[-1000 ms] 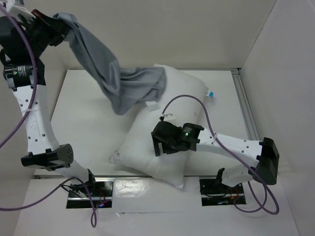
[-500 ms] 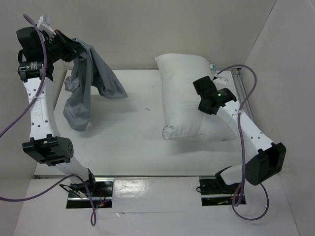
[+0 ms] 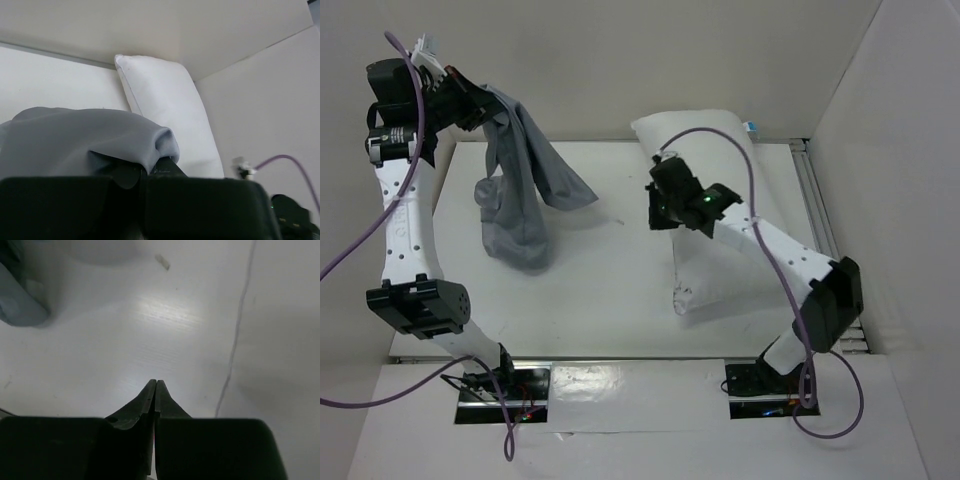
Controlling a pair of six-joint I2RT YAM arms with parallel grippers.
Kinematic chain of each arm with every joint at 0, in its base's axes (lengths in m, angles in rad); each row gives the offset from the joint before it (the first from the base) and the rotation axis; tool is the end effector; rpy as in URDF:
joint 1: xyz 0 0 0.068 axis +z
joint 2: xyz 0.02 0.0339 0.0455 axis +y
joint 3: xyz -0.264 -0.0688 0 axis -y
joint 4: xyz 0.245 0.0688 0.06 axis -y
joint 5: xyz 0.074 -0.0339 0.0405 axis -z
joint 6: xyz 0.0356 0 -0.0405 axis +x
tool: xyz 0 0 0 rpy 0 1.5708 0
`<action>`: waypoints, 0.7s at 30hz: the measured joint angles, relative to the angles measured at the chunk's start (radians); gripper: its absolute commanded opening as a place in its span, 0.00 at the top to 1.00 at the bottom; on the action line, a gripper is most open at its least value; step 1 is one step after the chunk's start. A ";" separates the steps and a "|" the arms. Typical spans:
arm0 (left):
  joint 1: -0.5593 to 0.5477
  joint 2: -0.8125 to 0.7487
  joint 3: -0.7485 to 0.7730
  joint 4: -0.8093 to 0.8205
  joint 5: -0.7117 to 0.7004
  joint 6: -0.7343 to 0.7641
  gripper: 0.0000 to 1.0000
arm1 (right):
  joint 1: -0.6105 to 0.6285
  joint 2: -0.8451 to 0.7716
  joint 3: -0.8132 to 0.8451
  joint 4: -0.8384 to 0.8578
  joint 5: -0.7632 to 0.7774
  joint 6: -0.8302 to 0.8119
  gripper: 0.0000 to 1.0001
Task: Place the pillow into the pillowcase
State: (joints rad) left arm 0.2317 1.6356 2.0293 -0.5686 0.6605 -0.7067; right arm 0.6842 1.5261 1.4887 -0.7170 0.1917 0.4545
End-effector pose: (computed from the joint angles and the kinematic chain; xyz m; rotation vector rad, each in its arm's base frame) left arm 0.3368 0.0570 0.5086 -0.3383 1.7664 -0.9170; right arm 0.2636 0.2063 0.3534 -0.1710 2.3286 0.3550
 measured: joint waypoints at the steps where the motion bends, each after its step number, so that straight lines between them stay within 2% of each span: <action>1: -0.002 0.000 -0.008 -0.002 0.000 0.001 1.00 | 0.010 0.035 -0.032 0.040 -0.041 0.000 1.00; 4: -0.003 0.000 -0.016 -0.024 0.000 0.006 1.00 | -0.017 0.152 -0.096 0.054 -0.075 0.010 1.00; 9: -0.003 -0.008 -0.015 -0.031 0.052 0.035 1.00 | -0.142 0.250 -0.103 -0.050 0.063 0.048 1.00; 10: -0.003 -0.010 -0.013 -0.032 0.064 0.044 1.00 | -0.151 0.241 -0.094 -0.064 0.077 0.037 0.93; 11: -0.003 -0.013 -0.009 -0.032 0.077 0.048 1.00 | -0.154 0.227 -0.084 -0.060 0.080 0.024 0.74; 12: -0.003 -0.016 -0.004 -0.034 0.088 0.049 1.00 | -0.151 0.207 -0.076 -0.042 0.066 0.007 0.46; 13: -0.003 -0.020 0.005 -0.035 0.103 0.049 1.00 | -0.139 0.182 -0.072 -0.014 0.048 -0.008 0.10; 14: -0.004 -0.024 0.012 -0.034 0.112 0.049 1.00 | -0.124 0.157 -0.071 0.026 0.029 -0.027 0.02; 15: -0.005 -0.031 0.019 -0.034 0.125 0.048 1.00 | -0.104 0.135 -0.068 0.072 -0.003 -0.058 0.00; 18: -0.006 -0.067 0.023 -0.032 0.154 0.047 1.00 | -0.042 0.136 0.003 0.189 -0.108 -0.117 0.00; 21: -0.006 -0.110 0.023 -0.030 0.175 0.047 1.00 | -0.008 0.227 0.134 0.283 -0.213 -0.165 0.00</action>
State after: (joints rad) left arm 0.2256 1.5253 2.0518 -0.5983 0.8360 -0.6601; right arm 0.6765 1.7531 1.6230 -0.4343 -0.0212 0.2897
